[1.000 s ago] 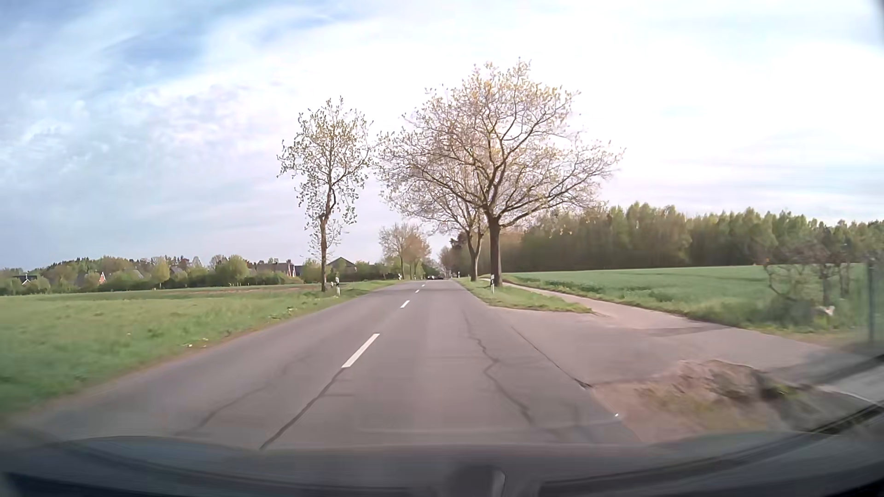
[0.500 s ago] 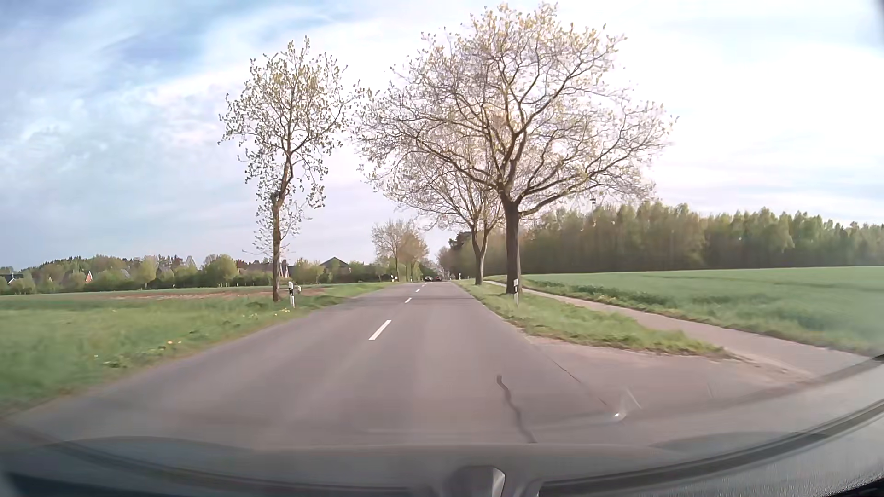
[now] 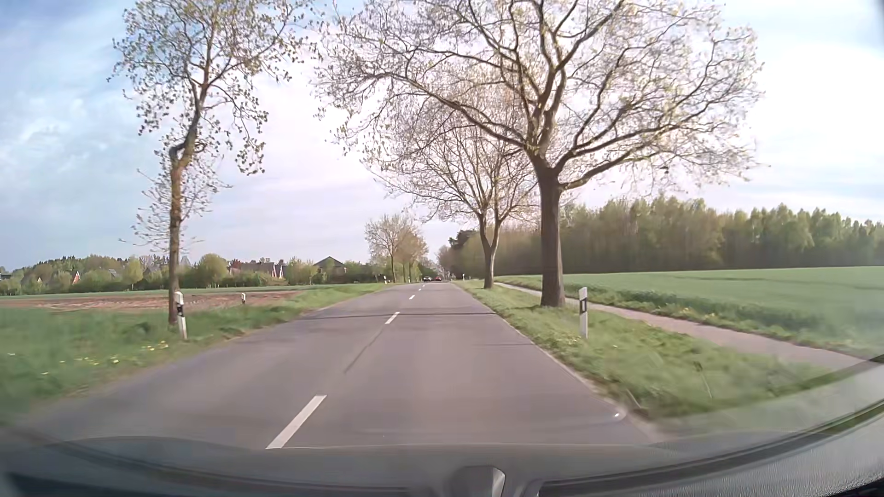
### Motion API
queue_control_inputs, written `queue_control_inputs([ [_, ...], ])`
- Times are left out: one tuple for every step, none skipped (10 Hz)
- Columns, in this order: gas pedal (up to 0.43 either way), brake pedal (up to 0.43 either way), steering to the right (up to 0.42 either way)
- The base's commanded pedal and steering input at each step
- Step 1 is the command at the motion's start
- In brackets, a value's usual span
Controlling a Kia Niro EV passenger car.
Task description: Follow the waypoints while adhering to traffic rules and regulations
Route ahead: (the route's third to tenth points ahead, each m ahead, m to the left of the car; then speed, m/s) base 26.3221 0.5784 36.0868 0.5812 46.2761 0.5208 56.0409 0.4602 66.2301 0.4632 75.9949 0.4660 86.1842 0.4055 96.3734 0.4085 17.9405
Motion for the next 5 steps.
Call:
queue_control_inputs([
  [0.000,0.012,-0.005],
  [0.000,0.012,-0.005],
  [0.000,0.012,-0.005],
  [0.000,0.012,-0.005],
  [0.000,0.012,-0.005],
])
